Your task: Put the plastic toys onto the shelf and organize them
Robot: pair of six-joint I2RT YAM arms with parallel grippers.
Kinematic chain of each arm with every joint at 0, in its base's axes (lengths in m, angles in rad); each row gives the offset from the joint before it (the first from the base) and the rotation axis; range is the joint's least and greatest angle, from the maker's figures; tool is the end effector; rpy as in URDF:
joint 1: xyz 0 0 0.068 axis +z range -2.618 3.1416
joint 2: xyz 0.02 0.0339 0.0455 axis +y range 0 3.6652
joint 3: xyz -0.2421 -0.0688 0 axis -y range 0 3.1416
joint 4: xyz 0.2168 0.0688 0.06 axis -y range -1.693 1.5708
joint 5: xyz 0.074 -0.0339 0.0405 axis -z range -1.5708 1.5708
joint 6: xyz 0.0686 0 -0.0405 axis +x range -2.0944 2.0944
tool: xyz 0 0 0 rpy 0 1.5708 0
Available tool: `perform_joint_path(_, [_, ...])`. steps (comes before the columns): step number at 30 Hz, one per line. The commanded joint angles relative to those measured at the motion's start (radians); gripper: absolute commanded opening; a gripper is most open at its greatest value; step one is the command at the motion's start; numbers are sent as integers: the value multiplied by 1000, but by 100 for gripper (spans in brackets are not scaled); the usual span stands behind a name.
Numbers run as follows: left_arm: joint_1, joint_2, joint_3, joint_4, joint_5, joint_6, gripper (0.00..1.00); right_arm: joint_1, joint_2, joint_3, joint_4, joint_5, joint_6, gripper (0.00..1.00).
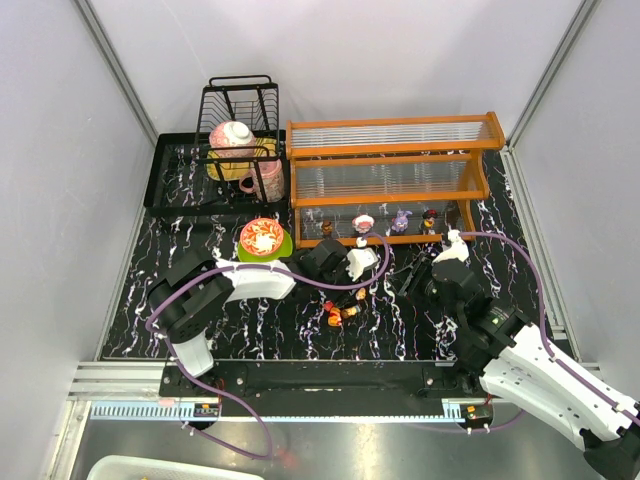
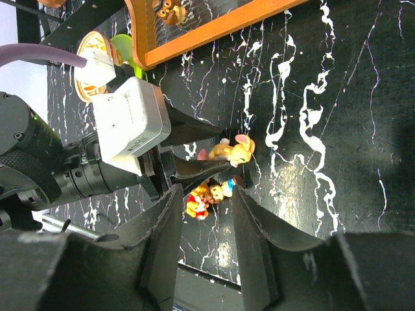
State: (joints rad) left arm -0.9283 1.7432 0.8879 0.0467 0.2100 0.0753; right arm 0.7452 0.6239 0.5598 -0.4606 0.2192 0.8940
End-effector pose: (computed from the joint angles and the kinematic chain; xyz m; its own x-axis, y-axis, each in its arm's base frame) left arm 0.1962 -0.2859 0.1257 -0.3668 0.6129 -0.6999 0.8994 0.4259 -0.0984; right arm 0.1319 0.1014 0.2303 -0.6388 0.4460 -0.6270 -0.0409 0.7940 0.6065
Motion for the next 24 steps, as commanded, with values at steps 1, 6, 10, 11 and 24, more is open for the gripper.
perform_joint_path(1, [2,18,14,18,37,-8,48,-3,0,6,13,26,8,42])
perform_joint_path(6, [2,19,20,10,46,-20,39,-3,-9,11,16,25,25,42])
perform_joint_path(10, [2,10,10,24,66,-32,27,-4,-30,5,17,32,39,42])
perform_joint_path(11, [3,7,9,25,71,-37,25,-1,-33,2,17,34,43,41])
perform_joint_path(24, [5,-148,-37,65,80,-201,0,-1,-131,-61,66,71,135,40])
